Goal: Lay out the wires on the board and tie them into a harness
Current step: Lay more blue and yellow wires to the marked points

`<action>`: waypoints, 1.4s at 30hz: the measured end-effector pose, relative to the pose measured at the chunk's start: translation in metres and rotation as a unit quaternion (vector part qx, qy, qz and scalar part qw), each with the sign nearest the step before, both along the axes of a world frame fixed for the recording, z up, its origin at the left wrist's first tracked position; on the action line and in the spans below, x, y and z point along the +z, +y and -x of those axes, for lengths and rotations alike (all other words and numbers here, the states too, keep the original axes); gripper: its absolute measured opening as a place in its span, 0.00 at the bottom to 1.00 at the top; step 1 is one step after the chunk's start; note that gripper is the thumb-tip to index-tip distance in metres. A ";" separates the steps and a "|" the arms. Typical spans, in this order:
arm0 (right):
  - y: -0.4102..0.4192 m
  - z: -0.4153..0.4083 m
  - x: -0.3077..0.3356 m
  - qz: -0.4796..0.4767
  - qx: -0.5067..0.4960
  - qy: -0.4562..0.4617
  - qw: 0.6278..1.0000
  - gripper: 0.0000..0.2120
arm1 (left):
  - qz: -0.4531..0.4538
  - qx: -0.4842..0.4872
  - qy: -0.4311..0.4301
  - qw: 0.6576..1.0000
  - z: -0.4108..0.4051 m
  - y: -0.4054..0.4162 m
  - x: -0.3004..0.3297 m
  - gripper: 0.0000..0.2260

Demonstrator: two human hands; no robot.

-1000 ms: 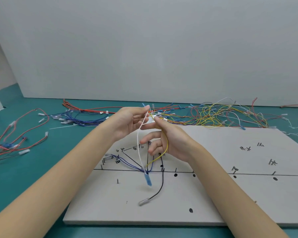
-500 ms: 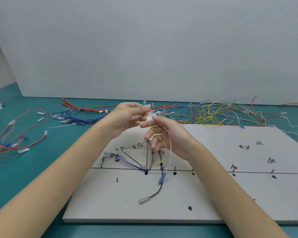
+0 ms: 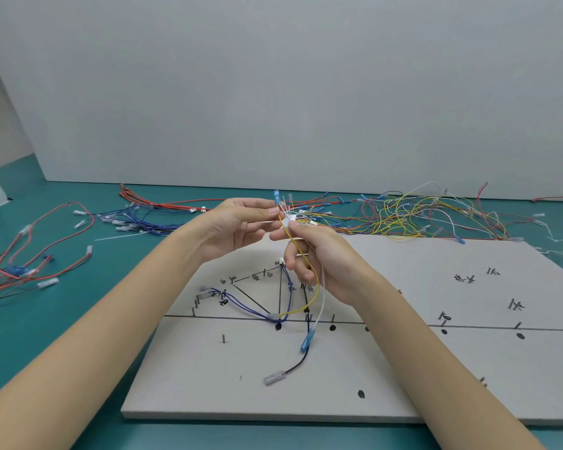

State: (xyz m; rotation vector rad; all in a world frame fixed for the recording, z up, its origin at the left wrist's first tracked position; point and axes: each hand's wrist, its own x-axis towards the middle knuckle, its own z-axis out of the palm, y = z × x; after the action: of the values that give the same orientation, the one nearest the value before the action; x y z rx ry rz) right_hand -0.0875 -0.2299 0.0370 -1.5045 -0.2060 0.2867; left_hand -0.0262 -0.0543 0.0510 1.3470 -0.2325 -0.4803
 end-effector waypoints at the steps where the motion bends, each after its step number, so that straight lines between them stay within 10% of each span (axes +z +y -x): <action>1: 0.000 0.000 0.000 -0.003 0.005 0.004 1.000 0.17 | -0.004 -0.006 -0.002 1.000 0.000 0.000 -0.001 0.14; 17: -0.006 0.002 0.006 -0.103 0.082 0.073 0.989 0.16 | 0.031 0.058 0.081 0.995 -0.002 0.001 0.006 0.05; 26: -0.016 0.004 0.009 0.093 -0.012 0.062 0.994 0.14 | -0.264 0.067 -0.022 0.962 0.006 0.008 -0.014 0.05; 42: -0.002 0.008 -0.008 0.441 -0.092 -0.067 0.890 0.14 | -0.457 0.083 -0.212 0.860 0.028 0.007 -0.037 0.06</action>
State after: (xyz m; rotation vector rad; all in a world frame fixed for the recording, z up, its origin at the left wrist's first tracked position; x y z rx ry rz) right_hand -0.0956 -0.2322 0.0289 -2.4377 -0.0303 0.1170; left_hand -0.0538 -0.0472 0.0143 2.3920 -0.2532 -0.1151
